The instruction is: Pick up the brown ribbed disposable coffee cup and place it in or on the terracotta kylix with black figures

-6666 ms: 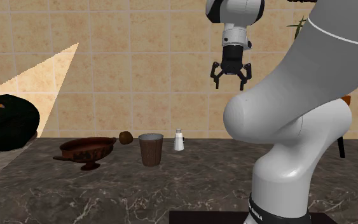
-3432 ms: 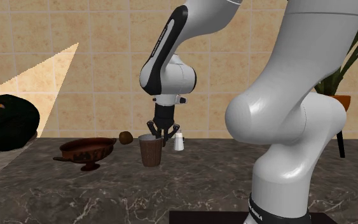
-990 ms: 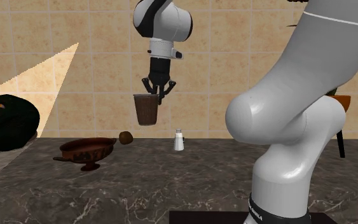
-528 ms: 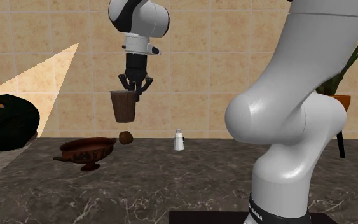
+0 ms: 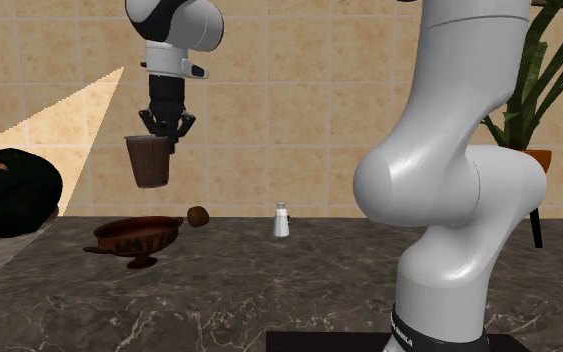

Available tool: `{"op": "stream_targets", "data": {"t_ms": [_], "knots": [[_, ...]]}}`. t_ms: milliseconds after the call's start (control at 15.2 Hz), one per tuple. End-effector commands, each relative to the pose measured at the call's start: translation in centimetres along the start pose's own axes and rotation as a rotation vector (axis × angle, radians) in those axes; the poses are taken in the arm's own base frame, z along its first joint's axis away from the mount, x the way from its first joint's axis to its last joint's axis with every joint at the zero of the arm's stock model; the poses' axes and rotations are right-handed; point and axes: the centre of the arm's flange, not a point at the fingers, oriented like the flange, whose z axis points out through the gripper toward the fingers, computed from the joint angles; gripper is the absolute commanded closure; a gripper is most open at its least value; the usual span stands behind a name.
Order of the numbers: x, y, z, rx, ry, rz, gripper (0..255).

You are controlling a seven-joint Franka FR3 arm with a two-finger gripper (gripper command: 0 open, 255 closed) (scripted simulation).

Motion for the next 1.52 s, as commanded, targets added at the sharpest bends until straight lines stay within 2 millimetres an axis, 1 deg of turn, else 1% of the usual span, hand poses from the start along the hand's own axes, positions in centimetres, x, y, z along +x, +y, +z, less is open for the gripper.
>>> {"op": "stream_targets", "data": {"t_ms": [0, 1320, 1452], "knots": [[-0.3, -3.3, -0.3, 0.003, 0.001, 0.005, 255], [-1.7, -2.0, 10.1, 0.003, 0.001, 0.005, 255], [-1.7, -2.0, 10.1, 0.003, 0.001, 0.005, 255]]}}
